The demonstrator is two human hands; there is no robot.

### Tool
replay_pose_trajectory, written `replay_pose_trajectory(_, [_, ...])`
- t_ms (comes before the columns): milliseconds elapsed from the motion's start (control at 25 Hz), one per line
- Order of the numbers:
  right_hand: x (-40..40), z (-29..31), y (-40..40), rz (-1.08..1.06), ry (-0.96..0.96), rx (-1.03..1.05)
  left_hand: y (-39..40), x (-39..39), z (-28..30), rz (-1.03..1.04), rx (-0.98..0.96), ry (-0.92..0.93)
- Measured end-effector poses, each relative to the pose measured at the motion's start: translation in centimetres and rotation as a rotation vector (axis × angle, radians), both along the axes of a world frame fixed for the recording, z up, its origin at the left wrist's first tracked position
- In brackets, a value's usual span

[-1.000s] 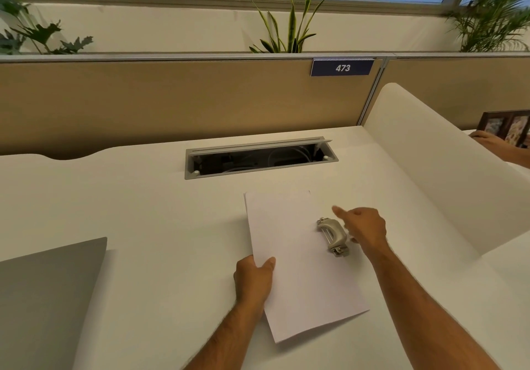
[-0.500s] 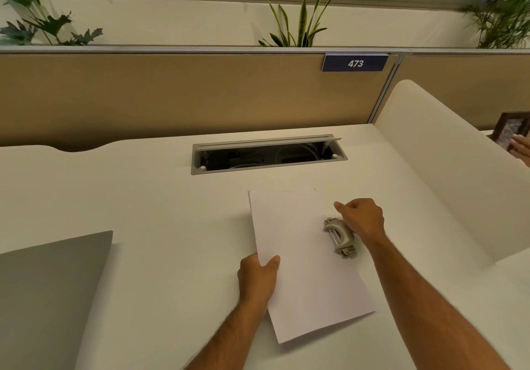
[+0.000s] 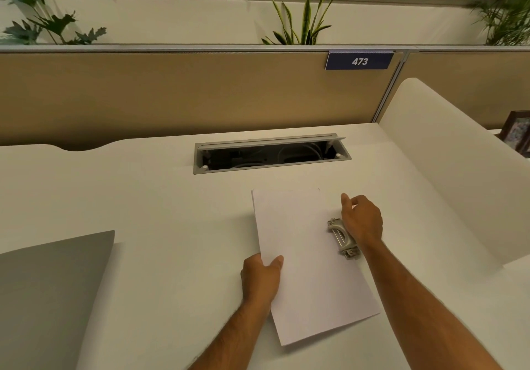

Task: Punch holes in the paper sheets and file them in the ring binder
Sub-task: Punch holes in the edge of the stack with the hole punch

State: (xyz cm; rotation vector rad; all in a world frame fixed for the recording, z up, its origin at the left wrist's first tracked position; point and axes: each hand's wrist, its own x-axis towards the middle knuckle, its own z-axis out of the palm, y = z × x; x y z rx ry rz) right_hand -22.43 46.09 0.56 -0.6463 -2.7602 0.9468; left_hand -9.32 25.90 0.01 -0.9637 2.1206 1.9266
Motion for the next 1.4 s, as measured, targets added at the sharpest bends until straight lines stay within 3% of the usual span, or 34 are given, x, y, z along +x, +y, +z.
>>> replay_pose_trajectory(320, [-0.3,-1.1,0.1,-0.006,-0.106,0.167,0.1,0.0,0.1,0.004,-0.010,0.007])
replay_pose_trajectory(760, [-0.2,-3.1,0.2,-0.030,-0.103,0.349,0.2,-0.2,-0.3,-0.009,-0.055,0.002])
replay_pose_trajectory(1200, [-0.2,-2.8,-0.1,-0.047,-0.104,0.325,0.2,-0.2,-0.3,-0.017,-0.073,-0.011])
replay_pose_trajectory(1400, [-0.7,-1.5,-0.1,-0.060,-0.179,0.188,0.1,-0.3,-0.1,-0.017,-0.058,-0.012])
